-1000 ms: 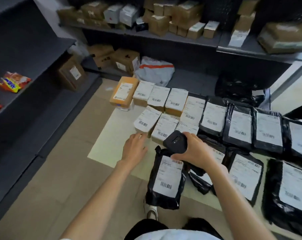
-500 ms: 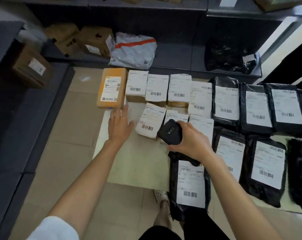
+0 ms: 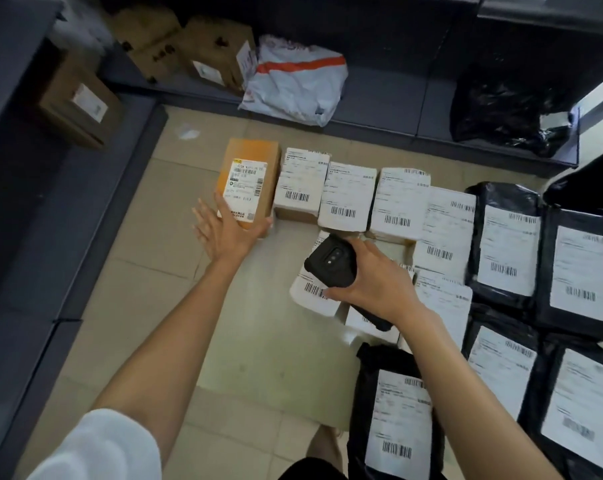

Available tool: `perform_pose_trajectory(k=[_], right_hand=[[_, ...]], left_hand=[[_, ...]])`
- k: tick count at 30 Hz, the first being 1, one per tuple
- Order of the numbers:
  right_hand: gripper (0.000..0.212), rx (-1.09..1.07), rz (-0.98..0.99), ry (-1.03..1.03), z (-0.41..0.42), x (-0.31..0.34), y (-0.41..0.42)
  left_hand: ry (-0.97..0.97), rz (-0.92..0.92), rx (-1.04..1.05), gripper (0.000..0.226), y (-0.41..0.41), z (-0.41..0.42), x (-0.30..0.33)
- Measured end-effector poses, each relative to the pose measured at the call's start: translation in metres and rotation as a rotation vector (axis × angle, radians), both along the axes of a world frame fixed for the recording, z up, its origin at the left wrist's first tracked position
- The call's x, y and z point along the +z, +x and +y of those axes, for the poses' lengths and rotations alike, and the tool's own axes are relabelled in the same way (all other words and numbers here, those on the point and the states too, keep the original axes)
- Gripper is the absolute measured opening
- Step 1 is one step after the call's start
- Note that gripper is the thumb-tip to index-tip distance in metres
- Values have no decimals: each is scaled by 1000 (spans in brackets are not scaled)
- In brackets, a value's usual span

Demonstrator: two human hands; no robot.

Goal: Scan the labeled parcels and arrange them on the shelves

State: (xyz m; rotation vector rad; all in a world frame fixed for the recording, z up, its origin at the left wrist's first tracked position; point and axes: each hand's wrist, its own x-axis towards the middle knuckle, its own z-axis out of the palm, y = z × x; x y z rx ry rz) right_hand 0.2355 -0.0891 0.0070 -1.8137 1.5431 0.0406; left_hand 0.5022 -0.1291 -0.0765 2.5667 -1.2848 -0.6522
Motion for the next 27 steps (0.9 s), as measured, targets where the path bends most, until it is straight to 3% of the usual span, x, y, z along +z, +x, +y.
perform_pose_trajectory(k=[7,12,23,27], right_hand=[[95,13,16,20,5,0,3],[94,-6,12,-6,27,12,7],[89,-156,-42,-163,125,72,20],[88,-268,-45,-219,160,95,11]], left_hand=[[-95,81,82,139,-4,5,3],[-234,24,29,136,-5,39,16],[-466,-87,-463,139,-7,99,98],[-537,-142,-664,130,-27,110,133]])
